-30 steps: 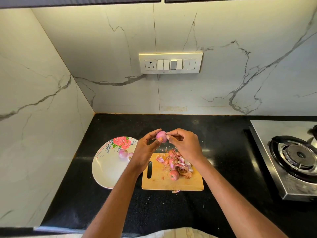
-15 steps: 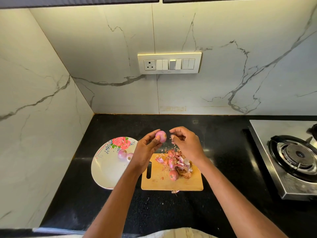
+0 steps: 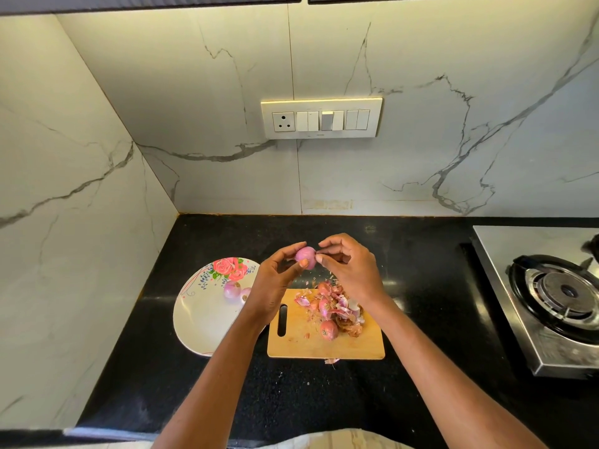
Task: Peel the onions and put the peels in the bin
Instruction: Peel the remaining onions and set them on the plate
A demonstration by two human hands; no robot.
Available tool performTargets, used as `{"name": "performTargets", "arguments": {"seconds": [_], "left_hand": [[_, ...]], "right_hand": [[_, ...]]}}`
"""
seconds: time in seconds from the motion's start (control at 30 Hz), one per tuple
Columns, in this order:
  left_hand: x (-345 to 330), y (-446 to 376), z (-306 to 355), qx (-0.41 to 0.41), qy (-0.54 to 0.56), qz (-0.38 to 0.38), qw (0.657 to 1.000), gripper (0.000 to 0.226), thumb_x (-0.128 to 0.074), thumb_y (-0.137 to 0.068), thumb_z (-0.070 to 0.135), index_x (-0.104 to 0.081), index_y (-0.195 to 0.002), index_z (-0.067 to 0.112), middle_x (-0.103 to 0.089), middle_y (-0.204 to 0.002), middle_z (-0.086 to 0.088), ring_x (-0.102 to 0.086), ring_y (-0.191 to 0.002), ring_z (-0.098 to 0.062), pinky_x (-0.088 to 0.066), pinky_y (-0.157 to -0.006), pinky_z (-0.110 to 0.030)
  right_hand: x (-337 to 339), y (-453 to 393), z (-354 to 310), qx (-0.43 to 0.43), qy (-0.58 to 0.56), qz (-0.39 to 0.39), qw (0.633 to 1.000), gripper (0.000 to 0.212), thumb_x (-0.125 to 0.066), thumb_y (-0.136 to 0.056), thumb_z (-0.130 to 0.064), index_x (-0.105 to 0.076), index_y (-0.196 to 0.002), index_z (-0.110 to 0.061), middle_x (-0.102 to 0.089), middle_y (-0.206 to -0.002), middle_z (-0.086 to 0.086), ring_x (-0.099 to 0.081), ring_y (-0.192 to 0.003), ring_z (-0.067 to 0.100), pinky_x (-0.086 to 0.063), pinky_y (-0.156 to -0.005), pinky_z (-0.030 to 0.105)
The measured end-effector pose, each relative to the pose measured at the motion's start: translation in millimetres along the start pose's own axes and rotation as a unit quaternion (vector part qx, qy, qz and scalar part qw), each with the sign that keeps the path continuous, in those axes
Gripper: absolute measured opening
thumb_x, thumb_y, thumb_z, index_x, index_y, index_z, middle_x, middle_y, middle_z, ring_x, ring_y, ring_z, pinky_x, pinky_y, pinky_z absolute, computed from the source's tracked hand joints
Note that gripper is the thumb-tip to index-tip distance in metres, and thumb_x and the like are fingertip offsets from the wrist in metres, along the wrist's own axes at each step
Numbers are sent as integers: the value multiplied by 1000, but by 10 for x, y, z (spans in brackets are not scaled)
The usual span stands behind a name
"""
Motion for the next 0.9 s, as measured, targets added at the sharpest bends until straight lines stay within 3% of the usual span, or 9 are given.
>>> {"name": "performTargets", "arguments": {"seconds": [0.23, 0.37, 0.47, 0.6, 0.9], "left_hand": [[-92, 15, -35, 10, 13, -6, 1000, 38, -68, -92, 29, -64, -129, 26, -68, -127, 2, -65, -119, -17, -53, -103, -34], [-53, 7, -32, 33, 83, 11, 996, 31, -59, -97, 23, -63, -128, 20, -69, -127, -6, -68, -117, -19, -55, -99, -29], [-29, 17, -28, 39, 98, 16, 994, 47, -59, -90, 33, -61, -133, 15, -70, -126, -6, -69, -115, -19, -56, -96, -27], [-44, 27, -46, 40, 92, 18, 995, 49, -58, -88, 38, -61, -132, 16, -70, -126, -8, -69, -115, -21, -56, -98, -29], [-39, 26, -21, 27, 79, 20, 996, 38, -66, -87, 32, -65, -123, 22, -71, -124, -5, -68, -116, -21, -55, -101, -34]], "right_hand": [[-61, 19, 52, -28, 76, -18, 997, 13, -58, -102, -15, -50, -108, -23, -61, -98, -11, -62, -92, 7, -48, -72, 10], [-43, 39, 148, -53, 62, -31, 996, 13, -49, -106, -14, -49, -111, -25, -59, -103, -10, -63, -94, 9, -49, -78, 16], [-30, 39, 120, -36, 67, -41, 996, 11, -55, -104, -18, -55, -112, -26, -61, -101, -13, -62, -93, 3, -48, -78, 13], [-58, 29, 3, -3, 70, -41, 997, 25, -71, -94, -23, -61, -116, -28, -68, -101, -16, -65, -94, -4, -49, -77, 5], [-35, 57, -69, 44, 66, 14, 997, 24, -77, -89, -18, -67, -110, -16, -76, -98, -8, -71, -91, -2, -57, -80, 15]]}}
Point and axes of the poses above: each hand's wrist, its own y-axis away from the middle knuckle, its own x-axis out of the back of the hand, z = x × y, the point moved 6 cm from there along -y, towards the middle knuckle
